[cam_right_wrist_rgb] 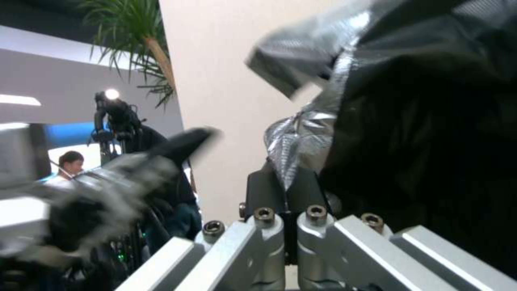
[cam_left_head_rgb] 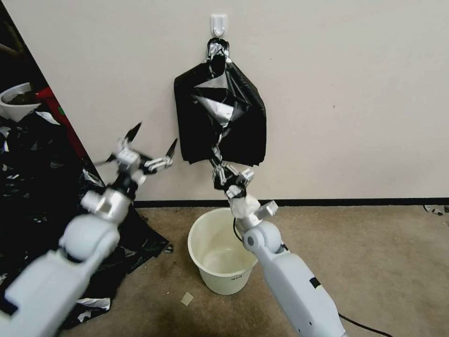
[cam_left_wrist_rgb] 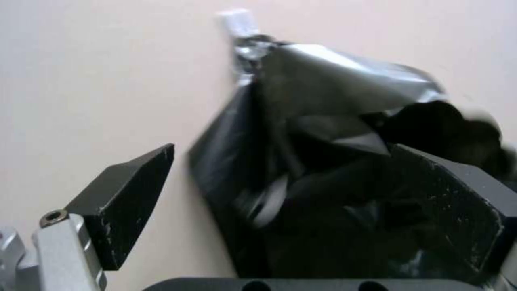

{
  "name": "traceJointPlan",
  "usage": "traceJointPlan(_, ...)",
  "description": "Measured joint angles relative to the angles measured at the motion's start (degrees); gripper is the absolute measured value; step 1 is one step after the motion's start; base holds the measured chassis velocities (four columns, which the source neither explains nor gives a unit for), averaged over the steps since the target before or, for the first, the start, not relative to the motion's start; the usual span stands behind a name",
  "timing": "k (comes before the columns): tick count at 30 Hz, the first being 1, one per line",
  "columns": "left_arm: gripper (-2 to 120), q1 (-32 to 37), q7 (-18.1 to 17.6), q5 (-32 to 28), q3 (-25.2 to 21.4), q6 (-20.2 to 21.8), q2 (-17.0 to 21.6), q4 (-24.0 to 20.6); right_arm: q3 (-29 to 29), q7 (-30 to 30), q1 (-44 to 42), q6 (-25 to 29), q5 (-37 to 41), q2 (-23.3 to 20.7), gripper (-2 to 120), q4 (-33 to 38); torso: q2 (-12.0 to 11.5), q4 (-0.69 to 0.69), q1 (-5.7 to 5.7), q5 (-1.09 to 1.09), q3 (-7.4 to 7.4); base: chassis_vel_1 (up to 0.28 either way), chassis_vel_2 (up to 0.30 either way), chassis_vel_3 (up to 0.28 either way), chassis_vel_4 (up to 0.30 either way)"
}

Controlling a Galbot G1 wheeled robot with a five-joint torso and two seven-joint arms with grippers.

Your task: Place a trash bag onto the trash bin.

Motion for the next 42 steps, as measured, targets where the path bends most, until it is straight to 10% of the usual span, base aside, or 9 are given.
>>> traceJointPlan(10, 100, -13.6, 2.3, -15.3, 11.9, 15.9, 0.8, 0.3, -0.5, 0.1, -1.2, 0.0, -3.4, 1.4, 0, 0.8, 0.0, 0.02, 0.00, -0.02, 0.00, 0.000, 0.000, 0.000, 0.000)
traceJointPlan(20, 100, -16.3, 1.8, -18.1, 12.3, 18.0, -3.4, 2.3, -0.7, 0.1, -1.7, 0.1, -5.0, 1.5, 0, 1.6, 0.0, 0.02, 0.01, -0.01, 0.00, 0.000, 0.000, 0.000, 0.000)
traceJointPlan(42, 100, 3.4, 5.3, -10.5, -12.0, 11.2, -0.8, -1.2, -1.0, 7.6, -3.4, 0.7, -9.5, 0.1, 14, 3.0, 0.0, 0.03, 0.00, -0.01, -0.01, 0.000, 0.000, 0.000, 0.000)
